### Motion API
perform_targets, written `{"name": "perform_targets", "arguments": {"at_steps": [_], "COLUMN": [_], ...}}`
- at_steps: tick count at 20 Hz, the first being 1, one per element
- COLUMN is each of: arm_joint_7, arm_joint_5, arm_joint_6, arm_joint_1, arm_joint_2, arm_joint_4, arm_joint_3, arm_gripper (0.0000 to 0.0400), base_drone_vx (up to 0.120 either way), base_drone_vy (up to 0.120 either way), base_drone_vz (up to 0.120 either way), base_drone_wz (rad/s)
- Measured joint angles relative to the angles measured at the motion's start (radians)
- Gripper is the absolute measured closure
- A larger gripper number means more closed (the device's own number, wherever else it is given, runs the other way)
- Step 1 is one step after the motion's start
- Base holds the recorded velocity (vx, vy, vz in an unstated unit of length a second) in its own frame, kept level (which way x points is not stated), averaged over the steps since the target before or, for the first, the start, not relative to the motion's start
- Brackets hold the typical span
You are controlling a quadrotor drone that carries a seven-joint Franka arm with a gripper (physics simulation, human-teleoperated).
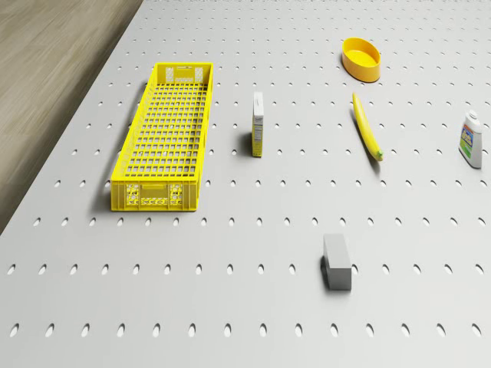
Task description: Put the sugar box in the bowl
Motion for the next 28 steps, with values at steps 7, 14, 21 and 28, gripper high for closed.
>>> {"name": "perform_targets", "arguments": {"at_steps": [7, 14, 21, 28], "arm_joint_7": [0.003, 0.015, 0.055, 0.203], "arm_joint_5": [-0.027, -0.115, -0.389, -1.045], "arm_joint_6": [0.005, 0.012, 0.025, 0.049], "arm_joint_1": [-0.006, -0.025, -0.087, -0.257], "arm_joint_2": [-0.004, -0.009, -0.025, -0.094], "arm_joint_4": [-0.004, -0.013, -0.071, -0.38], "arm_joint_3": [0.019, 0.082, 0.274, 0.682], "arm_gripper": [0.0, 0.0, 0.0, 0.0], "base_drone_vx": [0.12, 0.12, 0.12, 0.12], "base_drone_vy": [0.0, 0.0, 0.0, 0.0], "base_drone_vz": [0.0, 0.0, 0.0, -0.109], "base_drone_wz": [0.0, 0.0, 0.0, 0.0]}}
